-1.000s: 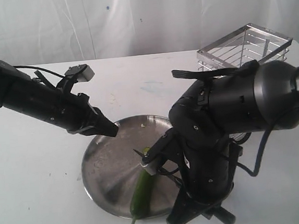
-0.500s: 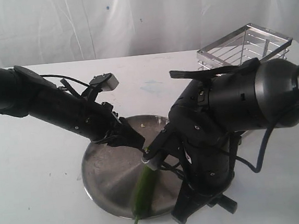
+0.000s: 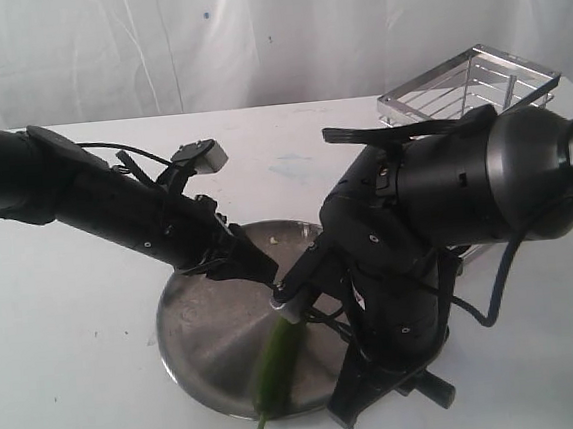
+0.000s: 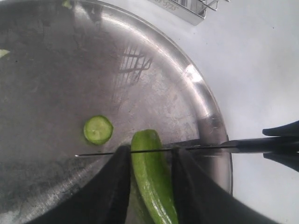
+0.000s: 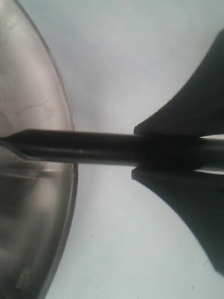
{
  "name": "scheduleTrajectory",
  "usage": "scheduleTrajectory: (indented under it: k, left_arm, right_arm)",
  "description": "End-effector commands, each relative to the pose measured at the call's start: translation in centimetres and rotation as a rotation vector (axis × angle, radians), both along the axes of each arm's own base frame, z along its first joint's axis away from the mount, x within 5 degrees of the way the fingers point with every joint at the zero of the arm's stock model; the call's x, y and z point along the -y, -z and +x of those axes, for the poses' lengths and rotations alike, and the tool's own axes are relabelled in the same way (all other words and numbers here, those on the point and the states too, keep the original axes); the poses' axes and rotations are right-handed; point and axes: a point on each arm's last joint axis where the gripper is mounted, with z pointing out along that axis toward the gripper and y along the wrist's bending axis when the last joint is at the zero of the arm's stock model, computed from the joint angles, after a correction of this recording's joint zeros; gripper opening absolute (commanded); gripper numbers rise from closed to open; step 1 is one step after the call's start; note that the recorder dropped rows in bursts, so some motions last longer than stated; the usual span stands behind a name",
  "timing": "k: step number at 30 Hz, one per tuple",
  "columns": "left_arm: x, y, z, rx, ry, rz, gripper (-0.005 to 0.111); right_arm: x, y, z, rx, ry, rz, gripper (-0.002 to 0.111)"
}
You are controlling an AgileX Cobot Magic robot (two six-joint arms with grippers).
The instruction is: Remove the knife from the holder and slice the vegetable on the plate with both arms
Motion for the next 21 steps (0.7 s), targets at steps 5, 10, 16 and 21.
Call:
scheduleTrajectory:
  k: [5, 10, 16, 21]
  left_arm:
    - [0.29, -0.13, -0.23, -0.022, -0.007, -0.034, 0.036]
    - [0.34, 0.43, -0.15, -0.039, -0.008, -0.033, 0.036]
    - [0.36, 0.43, -0.15, -0.038, -0.006, -0.035, 0.036]
    - [0.37, 0.43, -0.18, -0.040, -0.003, -0.037, 0.036]
  right_arm:
    - [-0.06, -0.29, -0.01, 0.004, 0.004, 0.009, 0.000]
    - [-0.07, -0.30, 0.02, 0.006, 0.002, 0.009, 0.000]
    - [-0.25, -0.30, 0.27, 0.033, -0.010, 0.027, 0.000]
    - [-0.32, -0.17, 0.40, 0.041, -0.016, 0.030, 0.000]
